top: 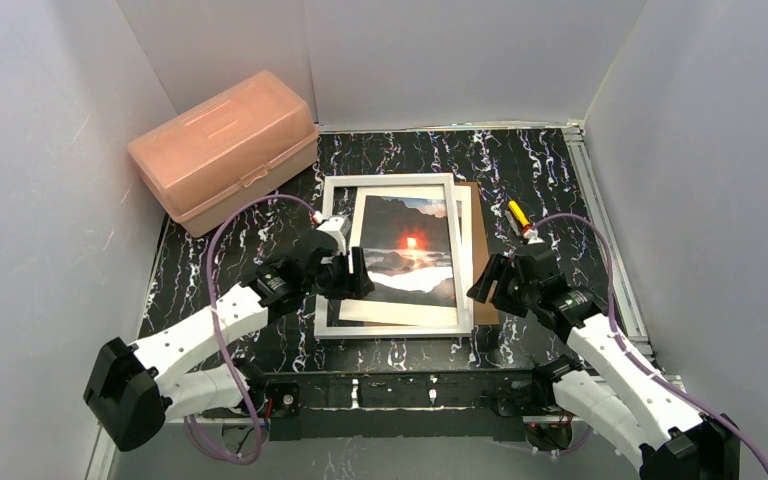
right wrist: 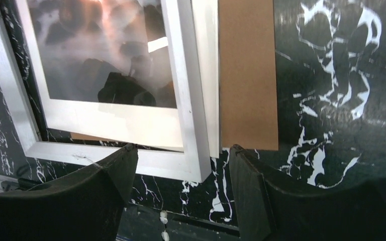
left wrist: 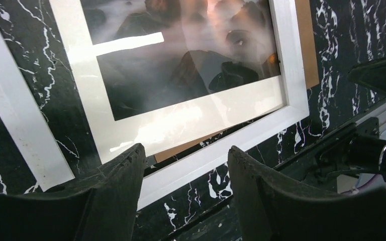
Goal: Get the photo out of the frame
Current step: Remove the photo frame item from the photo frame.
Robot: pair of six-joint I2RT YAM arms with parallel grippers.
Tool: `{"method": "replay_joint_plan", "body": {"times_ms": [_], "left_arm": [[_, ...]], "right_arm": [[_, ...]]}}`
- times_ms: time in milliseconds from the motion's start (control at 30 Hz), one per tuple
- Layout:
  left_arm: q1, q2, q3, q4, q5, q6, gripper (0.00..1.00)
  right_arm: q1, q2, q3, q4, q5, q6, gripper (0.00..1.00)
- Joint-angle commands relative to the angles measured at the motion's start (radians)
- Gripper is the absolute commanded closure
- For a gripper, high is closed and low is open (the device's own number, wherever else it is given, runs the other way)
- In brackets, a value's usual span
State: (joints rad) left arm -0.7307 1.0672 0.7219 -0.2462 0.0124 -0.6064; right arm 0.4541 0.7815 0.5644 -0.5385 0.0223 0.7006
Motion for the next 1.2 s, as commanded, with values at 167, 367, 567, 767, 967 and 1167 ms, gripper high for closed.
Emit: {"method": "replay_joint_plan", "body": {"times_ms": [167, 367, 567, 767, 967, 1167], "left_arm": [[-0.052, 0.206, 0.116, -0.057, -0.029, 0.029, 0.42], [-0.053, 0.379, 0.227, -0.06, 0.015, 0.023, 0.46], [-0.053, 0.495, 0.297, -0.05, 0.05, 0.002, 0.47], [-0.051, 0.533, 0.32, -0.06, 0.022, -0.018, 0.47], [-0.052, 0.574, 0.367, -0.076, 0.014, -0.014, 0.47], [-0.05, 0.621, 0.416, -0.093, 0.001, -0.018, 0.48]], "right_arm": [[0.002, -0.053, -0.102, -0.055, -0.067, 0.141, 0.34], [0.001, -0.061, -0.117, -0.025, -0.029, 0.137, 0.51], [0.002, 0.0, -0.038, -0.008, 0.067, 0.037, 0.7], [0.003, 0.158, 0.095, 0.033, 0.172, -0.061, 0.75], [-0.012, 0.324, 0.198, 0.09, 0.105, -0.156, 0.74], [-0.037, 0.392, 0.212, 0.159, 0.079, -0.175, 0.98]]}}
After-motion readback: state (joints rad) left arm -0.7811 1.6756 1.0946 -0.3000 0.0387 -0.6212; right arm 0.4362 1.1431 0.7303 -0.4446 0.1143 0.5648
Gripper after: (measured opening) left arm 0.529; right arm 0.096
